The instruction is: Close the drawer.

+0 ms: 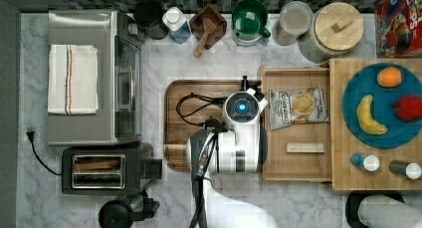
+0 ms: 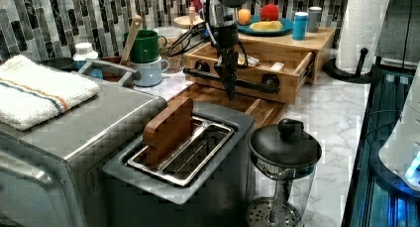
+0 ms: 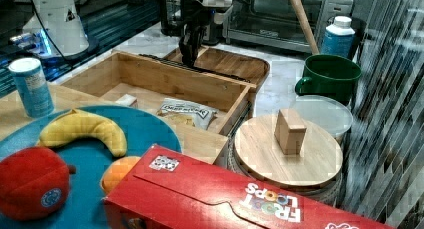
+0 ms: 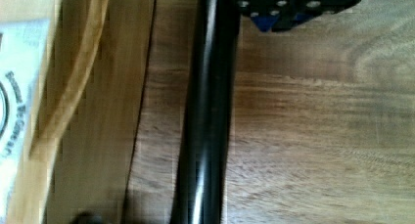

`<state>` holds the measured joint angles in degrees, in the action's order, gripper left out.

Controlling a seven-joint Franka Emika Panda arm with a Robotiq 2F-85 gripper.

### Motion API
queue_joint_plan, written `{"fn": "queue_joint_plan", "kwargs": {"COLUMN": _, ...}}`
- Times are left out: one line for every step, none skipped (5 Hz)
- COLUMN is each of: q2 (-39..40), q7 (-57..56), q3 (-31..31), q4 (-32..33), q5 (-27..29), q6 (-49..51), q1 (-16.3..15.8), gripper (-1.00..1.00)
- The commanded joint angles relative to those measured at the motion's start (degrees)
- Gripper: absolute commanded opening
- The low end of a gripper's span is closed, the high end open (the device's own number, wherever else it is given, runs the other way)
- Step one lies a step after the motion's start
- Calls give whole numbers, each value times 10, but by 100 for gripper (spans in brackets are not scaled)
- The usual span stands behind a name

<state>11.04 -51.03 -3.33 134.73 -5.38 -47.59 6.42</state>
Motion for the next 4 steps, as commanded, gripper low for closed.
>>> {"fn": "queue_joint_plan", "kwargs": {"q2": 20, "q7": -131, "q3": 52, "q4": -94, "q5": 4, "q6": 10, "q1": 69, "gripper": -100}}
{"fn": "queue_joint_plan", "kwargs": {"q2": 31, "q7": -163, "q3": 75, "q4": -106, "q5": 19, "q6": 2, "q1": 88, "gripper": -100}}
{"fn": "queue_joint_plan", "kwargs": {"q2": 30, "q7": -190, "q3": 91, "q4": -112, "q5": 24, "q6": -18, "q1": 119, "gripper": -100}}
{"fn": "queue_joint_plan", "kwargs": {"q2": 50, "q7": -239, "q3": 107, "q4": -133, "q5": 36, "q6": -53, "q1": 151, "gripper": -100}}
